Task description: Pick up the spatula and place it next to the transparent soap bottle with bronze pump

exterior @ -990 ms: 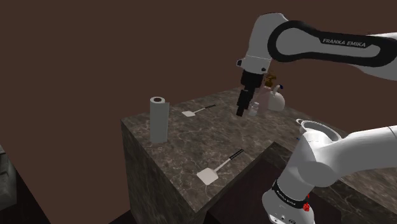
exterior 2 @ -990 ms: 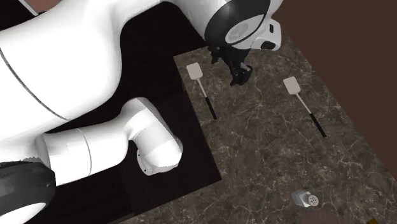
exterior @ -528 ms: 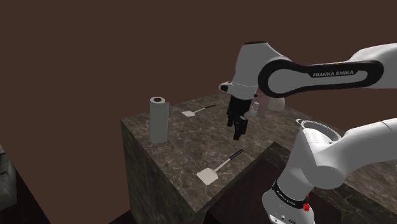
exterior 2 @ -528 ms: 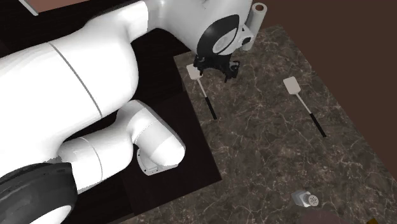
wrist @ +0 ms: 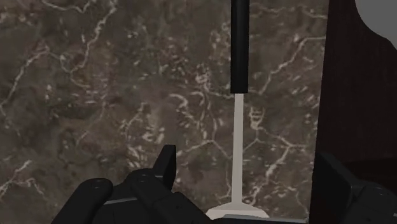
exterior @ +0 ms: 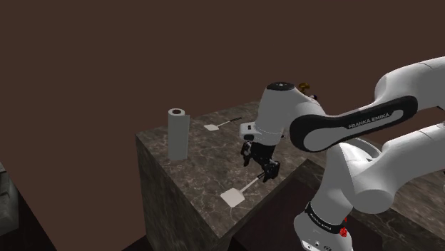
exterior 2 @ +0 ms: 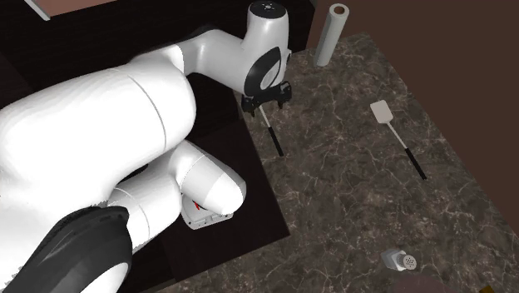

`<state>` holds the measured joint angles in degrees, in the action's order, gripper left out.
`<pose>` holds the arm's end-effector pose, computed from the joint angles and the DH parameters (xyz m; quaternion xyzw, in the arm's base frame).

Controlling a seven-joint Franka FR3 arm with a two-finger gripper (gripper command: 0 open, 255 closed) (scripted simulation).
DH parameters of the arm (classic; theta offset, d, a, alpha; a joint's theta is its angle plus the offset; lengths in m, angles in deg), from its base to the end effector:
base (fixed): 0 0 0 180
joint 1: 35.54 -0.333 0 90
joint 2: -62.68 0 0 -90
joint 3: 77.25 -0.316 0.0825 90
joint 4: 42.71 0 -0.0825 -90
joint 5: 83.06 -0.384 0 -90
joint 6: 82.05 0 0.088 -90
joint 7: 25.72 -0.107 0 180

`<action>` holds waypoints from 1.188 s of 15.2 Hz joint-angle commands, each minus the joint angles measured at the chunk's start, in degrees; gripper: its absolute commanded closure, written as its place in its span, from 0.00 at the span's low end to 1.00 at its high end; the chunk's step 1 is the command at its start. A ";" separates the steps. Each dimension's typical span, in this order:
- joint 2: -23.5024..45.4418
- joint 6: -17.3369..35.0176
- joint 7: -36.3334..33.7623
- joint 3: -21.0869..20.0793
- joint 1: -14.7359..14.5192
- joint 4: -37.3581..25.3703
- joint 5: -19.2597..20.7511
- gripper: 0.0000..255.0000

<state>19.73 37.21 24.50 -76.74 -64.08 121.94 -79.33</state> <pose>0.2649 0.1378 0.3783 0.7640 0.6444 -0.0256 0.0205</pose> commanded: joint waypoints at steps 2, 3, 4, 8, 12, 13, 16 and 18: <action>0.96 3.03 1.14 0.19 -0.34 1.92 0.47 0.00; 1.47 4.08 1.12 0.22 -0.29 2.46 0.55 0.00; 2.02 5.14 1.10 0.25 -0.23 2.98 0.63 0.00; 3.55 7.95 1.03 0.34 -0.07 4.25 0.84 0.00; 3.56 7.96 1.03 0.34 -0.07 4.25 0.84 0.00; 3.56 7.96 1.03 0.34 -0.07 4.25 0.84 0.00; 3.56 7.94 1.03 0.34 -0.07 4.24 0.84 1.00; 3.56 7.94 1.03 0.34 -0.07 4.24 0.84 1.00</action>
<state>23.29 45.15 25.52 -76.40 -64.14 126.18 -78.49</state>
